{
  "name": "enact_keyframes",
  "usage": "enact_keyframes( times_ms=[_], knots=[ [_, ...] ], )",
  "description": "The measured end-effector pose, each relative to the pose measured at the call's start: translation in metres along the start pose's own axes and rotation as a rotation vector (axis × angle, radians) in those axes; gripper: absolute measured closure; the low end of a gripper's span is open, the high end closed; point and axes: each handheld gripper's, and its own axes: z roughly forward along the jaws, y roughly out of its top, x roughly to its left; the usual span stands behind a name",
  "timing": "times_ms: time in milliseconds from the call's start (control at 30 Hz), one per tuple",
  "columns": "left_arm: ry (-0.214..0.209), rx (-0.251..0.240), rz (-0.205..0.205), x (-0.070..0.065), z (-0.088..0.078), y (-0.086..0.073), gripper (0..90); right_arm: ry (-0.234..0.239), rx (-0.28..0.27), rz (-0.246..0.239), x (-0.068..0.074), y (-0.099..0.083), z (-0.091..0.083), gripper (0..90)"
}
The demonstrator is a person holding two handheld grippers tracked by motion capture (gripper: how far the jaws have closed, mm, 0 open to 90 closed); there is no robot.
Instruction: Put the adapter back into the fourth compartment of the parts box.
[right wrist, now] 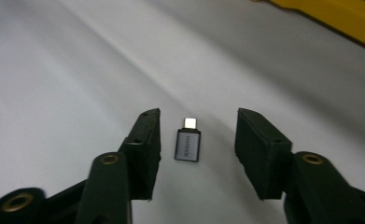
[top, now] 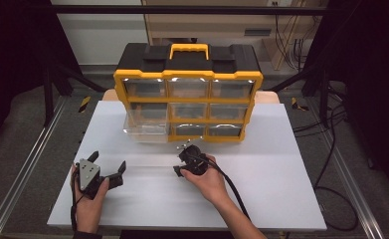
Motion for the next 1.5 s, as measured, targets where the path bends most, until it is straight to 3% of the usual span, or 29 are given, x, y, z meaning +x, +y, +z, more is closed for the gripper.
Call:
enact_keyframes(
  times_ms=[133, 333, 1067, 1333, 1400, 1500],
  knots=[
    [-0.003, 0.002, 0.003, -0.001, 0.000, 0.000, 1.4, 0.018, -0.003, -0.005, 0.004, -0.001, 0.003, 59.3],
    [-0.005, 0.002, 0.002, 0.000, 0.000, 0.000, 1.4, 0.002, 0.000, -0.024, 0.007, -0.002, 0.005, 66.8],
    [-0.015, 0.007, 0.006, -0.002, 0.001, 0.000, 1.4, -0.036, 0.013, -0.069, 0.011, -0.007, 0.012, 75.3],
    [-0.012, 0.010, 0.000, -0.001, 0.001, -0.001, 1.4, -0.013, -0.026, -0.079, 0.006, -0.010, 0.010, 76.1],
    [-0.012, 0.012, -0.003, -0.001, 0.001, -0.001, 1.4, -0.006, -0.045, -0.046, 0.004, -0.010, 0.007, 76.1],
    [-0.013, 0.012, 0.000, -0.001, 0.002, -0.001, 1.4, 0.009, -0.090, -0.042, 0.001, -0.009, 0.002, 76.1]
  ],
)
